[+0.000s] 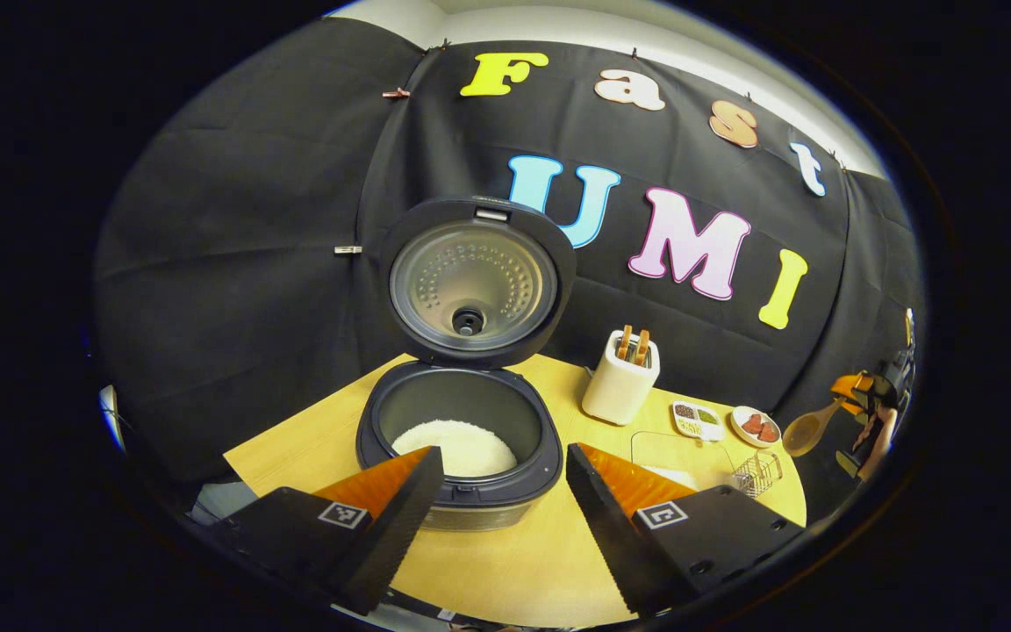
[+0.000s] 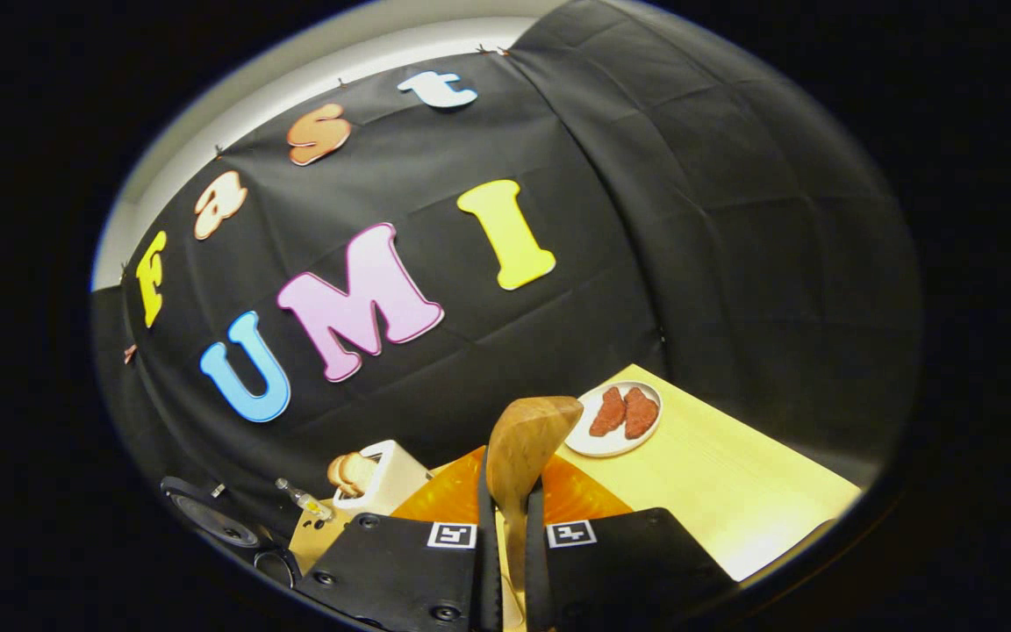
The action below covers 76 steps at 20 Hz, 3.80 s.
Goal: Close the left gripper, press the button to open the rice cooker; take a wooden spoon from the chopstick holder with the right hand, scoop a spoonful of rice and pour it into the rice cooker, then put the wooden spoon back into the chopstick holder.
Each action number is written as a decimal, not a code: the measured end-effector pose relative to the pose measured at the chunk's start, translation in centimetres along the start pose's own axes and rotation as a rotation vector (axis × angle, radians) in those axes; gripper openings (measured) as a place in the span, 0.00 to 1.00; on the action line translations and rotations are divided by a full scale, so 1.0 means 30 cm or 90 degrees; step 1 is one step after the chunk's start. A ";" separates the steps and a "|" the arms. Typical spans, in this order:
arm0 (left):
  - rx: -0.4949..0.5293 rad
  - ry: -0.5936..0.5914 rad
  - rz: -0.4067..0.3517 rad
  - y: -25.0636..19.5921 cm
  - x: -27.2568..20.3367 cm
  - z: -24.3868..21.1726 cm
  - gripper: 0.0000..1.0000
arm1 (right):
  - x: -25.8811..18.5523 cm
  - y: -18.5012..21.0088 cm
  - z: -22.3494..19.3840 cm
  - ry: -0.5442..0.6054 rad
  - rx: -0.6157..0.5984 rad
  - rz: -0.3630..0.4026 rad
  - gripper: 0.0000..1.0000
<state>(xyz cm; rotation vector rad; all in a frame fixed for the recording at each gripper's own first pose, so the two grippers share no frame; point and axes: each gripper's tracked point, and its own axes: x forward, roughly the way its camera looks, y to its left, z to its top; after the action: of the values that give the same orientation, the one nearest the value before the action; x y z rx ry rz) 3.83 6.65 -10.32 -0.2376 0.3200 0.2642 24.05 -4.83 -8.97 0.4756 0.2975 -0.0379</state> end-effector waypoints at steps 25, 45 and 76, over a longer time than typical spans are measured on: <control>0.006 -0.104 0.074 -0.167 -0.095 0.211 0.96 | 0.156 -0.237 -0.357 0.124 0.052 -0.050 0.78; 0.191 -0.370 -0.007 0.012 0.216 0.825 0.96 | -0.670 0.063 -0.326 0.045 -0.260 0.063 0.99; 0.133 -0.035 0.025 0.077 0.217 0.226 0.98 | -0.756 0.173 -0.585 0.118 -0.234 0.096 0.99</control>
<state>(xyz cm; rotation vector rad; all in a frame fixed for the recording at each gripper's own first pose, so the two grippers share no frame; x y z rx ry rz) 10.98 12.06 -6.69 -0.0182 0.2954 0.2740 -1.89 7.04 -14.93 0.1347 0.4402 0.2067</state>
